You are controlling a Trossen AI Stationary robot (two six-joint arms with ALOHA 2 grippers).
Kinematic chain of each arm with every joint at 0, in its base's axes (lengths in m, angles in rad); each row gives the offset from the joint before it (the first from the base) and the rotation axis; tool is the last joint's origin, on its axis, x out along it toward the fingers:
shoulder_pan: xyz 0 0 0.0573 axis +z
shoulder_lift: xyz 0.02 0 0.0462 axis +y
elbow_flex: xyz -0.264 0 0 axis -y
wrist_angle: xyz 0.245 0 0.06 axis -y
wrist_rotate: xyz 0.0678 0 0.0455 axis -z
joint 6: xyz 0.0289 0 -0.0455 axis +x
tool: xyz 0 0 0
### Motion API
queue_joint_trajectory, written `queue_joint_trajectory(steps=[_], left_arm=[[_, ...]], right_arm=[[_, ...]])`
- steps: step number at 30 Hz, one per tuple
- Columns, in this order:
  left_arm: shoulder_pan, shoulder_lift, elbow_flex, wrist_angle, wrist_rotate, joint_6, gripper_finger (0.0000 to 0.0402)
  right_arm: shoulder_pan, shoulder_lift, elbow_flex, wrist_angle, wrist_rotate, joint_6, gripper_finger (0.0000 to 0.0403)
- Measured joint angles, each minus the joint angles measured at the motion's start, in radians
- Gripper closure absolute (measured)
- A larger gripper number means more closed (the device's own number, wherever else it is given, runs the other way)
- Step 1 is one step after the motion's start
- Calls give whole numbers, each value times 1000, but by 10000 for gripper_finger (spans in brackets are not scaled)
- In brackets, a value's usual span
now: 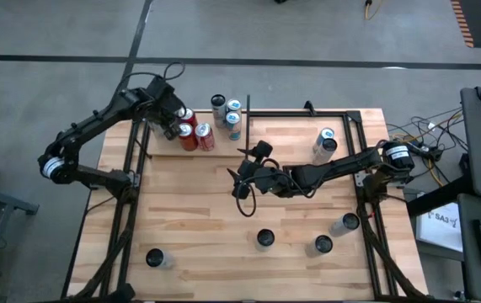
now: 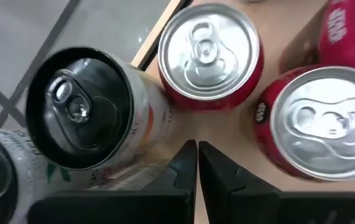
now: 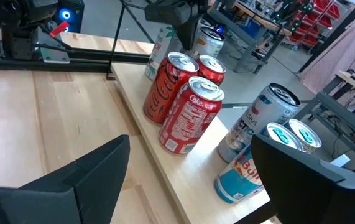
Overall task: Place canned beverage on shelf
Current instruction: Put the middle left white and yellow soda can on the shelf
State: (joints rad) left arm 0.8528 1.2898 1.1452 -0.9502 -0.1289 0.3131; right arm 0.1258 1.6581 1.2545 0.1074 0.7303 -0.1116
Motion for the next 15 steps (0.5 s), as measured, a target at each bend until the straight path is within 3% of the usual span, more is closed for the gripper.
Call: queue_joint_trajectory(steps=[4, 10, 15], left_arm=[[0, 1, -15, 43, -7, 3, 402], [2, 1, -5, 74, -170, 1, 402], [3, 1, -2, 86, -176, 0, 402]], right_arm=[[-7, 0, 0, 0, 0, 4, 78], [-15, 0, 0, 0, -1, 8, 78], [-17, 0, 0, 0, -5, 8, 78]])
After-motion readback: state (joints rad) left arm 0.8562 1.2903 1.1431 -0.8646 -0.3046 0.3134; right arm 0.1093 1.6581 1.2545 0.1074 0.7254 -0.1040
